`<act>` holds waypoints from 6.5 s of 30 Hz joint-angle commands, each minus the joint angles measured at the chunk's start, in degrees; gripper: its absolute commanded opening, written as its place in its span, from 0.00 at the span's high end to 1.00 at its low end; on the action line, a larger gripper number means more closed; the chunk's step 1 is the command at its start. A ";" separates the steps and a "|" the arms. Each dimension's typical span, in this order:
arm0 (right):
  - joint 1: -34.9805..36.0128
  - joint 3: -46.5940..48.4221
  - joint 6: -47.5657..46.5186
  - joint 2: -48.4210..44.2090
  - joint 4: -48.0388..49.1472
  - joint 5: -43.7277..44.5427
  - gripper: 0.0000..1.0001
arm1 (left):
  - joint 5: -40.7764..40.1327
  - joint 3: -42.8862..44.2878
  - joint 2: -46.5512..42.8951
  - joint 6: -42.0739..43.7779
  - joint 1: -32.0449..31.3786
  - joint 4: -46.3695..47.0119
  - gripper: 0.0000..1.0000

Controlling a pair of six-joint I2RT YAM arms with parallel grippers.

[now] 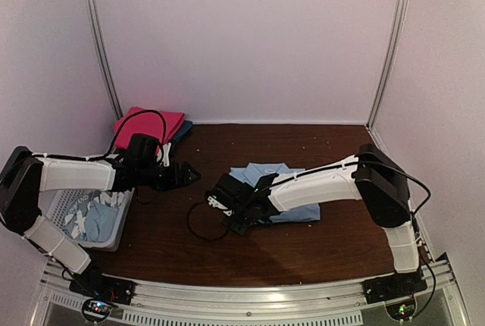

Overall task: Fold and stack the mixed laundry pile
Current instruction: Pick up the square-folded shirt from the center of the board, then pass from the right arm to the left, then place the square-folded shirt at the corner of the board.

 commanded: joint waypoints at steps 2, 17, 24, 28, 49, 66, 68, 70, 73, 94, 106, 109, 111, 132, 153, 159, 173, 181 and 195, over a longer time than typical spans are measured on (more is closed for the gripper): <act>-0.83 -2.74 0.04 -5.25 1.29 -3.58 1.00 | 3.11 -1.04 1.91 -0.74 0.50 6.34 0.18; -5.21 -7.93 0.01 -11.12 9.68 -13.35 1.00 | 10.27 -5.81 13.24 -17.06 -4.33 36.37 0.02; -5.21 -5.88 0.03 -10.62 10.05 -14.77 1.00 | 10.16 -2.08 22.12 -23.75 -7.41 44.39 0.02; -5.21 -4.63 0.02 -9.66 10.65 -15.84 1.00 | 9.52 0.67 26.11 -25.11 -8.59 44.82 0.04; -7.02 -8.01 4.71 -15.59 15.02 -19.60 0.58 | 5.63 21.84 31.32 -3.65 -7.39 4.65 1.00; -18.34 -34.34 12.26 -41.84 20.38 -21.12 0.15 | -26.01 68.90 42.82 38.88 0.71 -44.08 1.00; -18.54 -35.33 12.56 -42.73 20.48 -21.09 0.15 | -29.37 73.47 44.33 42.53 1.29 -45.56 1.00; -18.61 -35.89 12.65 -43.35 20.21 -20.95 0.15 | -30.50 78.89 45.97 44.62 2.71 -47.25 1.00; -18.74 -36.31 12.65 -44.16 19.83 -20.37 0.15 | -33.52 83.33 47.38 47.87 4.53 -48.84 1.00; -19.27 -34.49 12.91 -42.52 18.35 -19.43 0.16 | -40.44 90.26 43.87 62.53 9.88 -43.11 1.00; -19.38 -33.64 12.83 -40.64 18.46 -19.99 0.16 | -40.74 90.01 39.80 63.42 11.00 -41.31 1.00; -19.36 -33.52 12.87 -40.43 18.51 -19.95 0.16 | -39.52 90.65 39.31 62.72 11.55 -41.26 1.00; -19.36 -33.44 12.82 -40.18 18.53 -20.01 0.16 | -38.04 91.07 39.08 61.74 12.24 -41.13 1.00; -20.20 -30.24 12.54 -34.33 18.68 -22.04 0.17 | -38.16 84.34 44.21 60.07 21.39 -30.44 1.00; -22.83 -26.90 12.38 -27.55 18.09 -25.91 0.18 | -46.30 82.91 57.37 62.32 28.71 -19.39 0.75; -22.89 -26.06 12.69 -26.67 17.98 -26.95 0.18 | -44.28 86.40 58.91 57.11 30.75 -20.59 0.44; -22.98 -25.87 12.49 -25.89 17.72 -28.12 0.18 | -13.87 89.08 59.66 35.09 35.60 -29.19 0.10; -22.99 -27.27 12.93 -26.71 18.39 -28.39 0.18 | -10.27 89.50 62.81 24.67 39.00 -26.17 0.02; -23.01 -27.83 12.72 -27.40 18.95 -28.37 0.19 | 0.29 79.81 61.73 15.87 39.71 -24.65 0.06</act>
